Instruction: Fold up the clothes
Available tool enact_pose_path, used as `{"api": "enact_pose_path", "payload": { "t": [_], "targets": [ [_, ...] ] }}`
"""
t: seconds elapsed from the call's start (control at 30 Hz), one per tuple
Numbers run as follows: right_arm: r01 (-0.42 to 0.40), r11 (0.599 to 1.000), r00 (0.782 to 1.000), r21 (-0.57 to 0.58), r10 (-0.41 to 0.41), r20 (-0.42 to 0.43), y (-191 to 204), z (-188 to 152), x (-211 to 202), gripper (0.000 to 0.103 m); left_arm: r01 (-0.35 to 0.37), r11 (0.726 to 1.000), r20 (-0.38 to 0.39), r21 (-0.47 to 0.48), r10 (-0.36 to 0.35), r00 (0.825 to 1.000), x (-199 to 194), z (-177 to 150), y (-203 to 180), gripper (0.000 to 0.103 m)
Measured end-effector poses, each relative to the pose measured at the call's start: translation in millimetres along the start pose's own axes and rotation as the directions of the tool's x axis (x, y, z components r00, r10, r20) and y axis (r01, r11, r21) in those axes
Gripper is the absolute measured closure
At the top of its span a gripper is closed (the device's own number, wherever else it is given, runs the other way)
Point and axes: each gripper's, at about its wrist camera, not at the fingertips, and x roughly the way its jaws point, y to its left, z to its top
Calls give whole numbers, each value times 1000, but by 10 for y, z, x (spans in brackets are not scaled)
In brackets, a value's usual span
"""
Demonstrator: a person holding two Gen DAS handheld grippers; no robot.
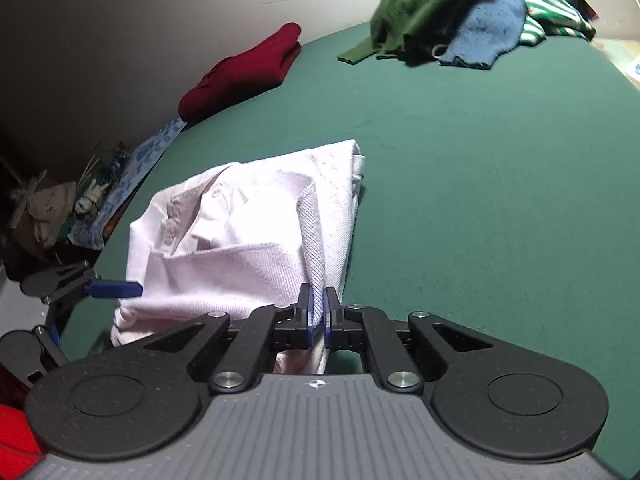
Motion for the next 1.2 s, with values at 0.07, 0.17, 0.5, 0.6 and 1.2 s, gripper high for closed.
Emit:
{"api": "enact_pose_path", "payload": {
  "t": [0.07, 0.17, 0.5, 0.6, 1.2],
  "targets": [
    [23, 999, 999, -45, -21, 47, 85, 58, -44, 92, 2, 1000, 23, 13, -3, 1000, -106, 34, 1, 3],
    [62, 992, 992, -109, -49, 118, 212, 144, -110, 67, 20, 999, 91, 35, -23, 996, -208, 151, -1, 1],
    [86, 993, 994, -82, -79, 76, 120, 287, 370, 85, 13, 1000, 72, -27, -11, 997, 294, 275, 256, 2],
    [73, 995, 993, -72, -65, 103, 147, 286, 223, 84, 32, 999, 71, -36, -29, 997, 174, 288, 290, 4],
    [170, 941, 985, -293, -166, 38, 562, -108, 176, 84, -20, 981, 60, -194, 33, 998, -37, 131, 204, 10]
  ]
}}
